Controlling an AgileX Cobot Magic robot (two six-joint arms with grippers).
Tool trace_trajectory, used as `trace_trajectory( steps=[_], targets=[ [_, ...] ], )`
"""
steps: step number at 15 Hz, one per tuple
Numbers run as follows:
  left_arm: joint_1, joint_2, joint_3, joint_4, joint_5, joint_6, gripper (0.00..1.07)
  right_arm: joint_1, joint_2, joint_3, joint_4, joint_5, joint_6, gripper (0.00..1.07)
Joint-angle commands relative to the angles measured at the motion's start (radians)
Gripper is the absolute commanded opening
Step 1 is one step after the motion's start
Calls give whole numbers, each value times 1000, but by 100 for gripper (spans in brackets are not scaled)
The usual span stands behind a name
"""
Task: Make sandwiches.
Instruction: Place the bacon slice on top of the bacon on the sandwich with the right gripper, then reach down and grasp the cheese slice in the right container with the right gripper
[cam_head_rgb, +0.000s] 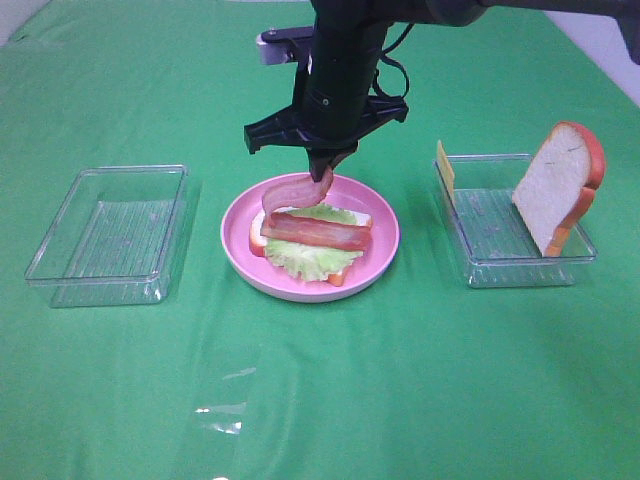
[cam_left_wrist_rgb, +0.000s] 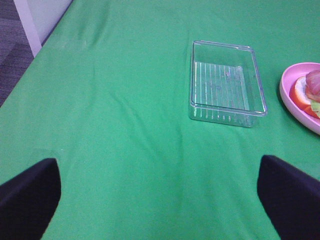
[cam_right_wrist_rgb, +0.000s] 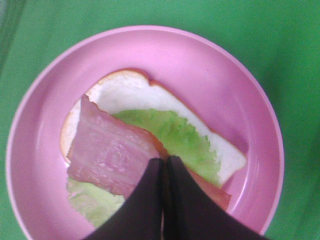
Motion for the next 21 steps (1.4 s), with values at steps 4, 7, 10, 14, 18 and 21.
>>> trace_trajectory(
  steps=[4,7,10,14,18,21],
  targets=[
    [5,-14,1,-1,-2,-4,100,0,51,-5,-31,57,14,0],
    [5,-14,1,-1,-2,-4,100,1,53,-5,-71,63,-18,1],
    [5,-14,1,-1,-2,-4,100,1,53,-5,-62,63,-63,56],
    [5,-14,1,-1,-2,-4,100,1,32,-26,-57,133,-181,99],
    [5,-14,1,-1,-2,-4,100,1,-67,-79,-67,186,-181,99],
    [5,-14,1,-1,-2,-4,100,-11,-120,-79,-129,213,-186,99]
  ],
)
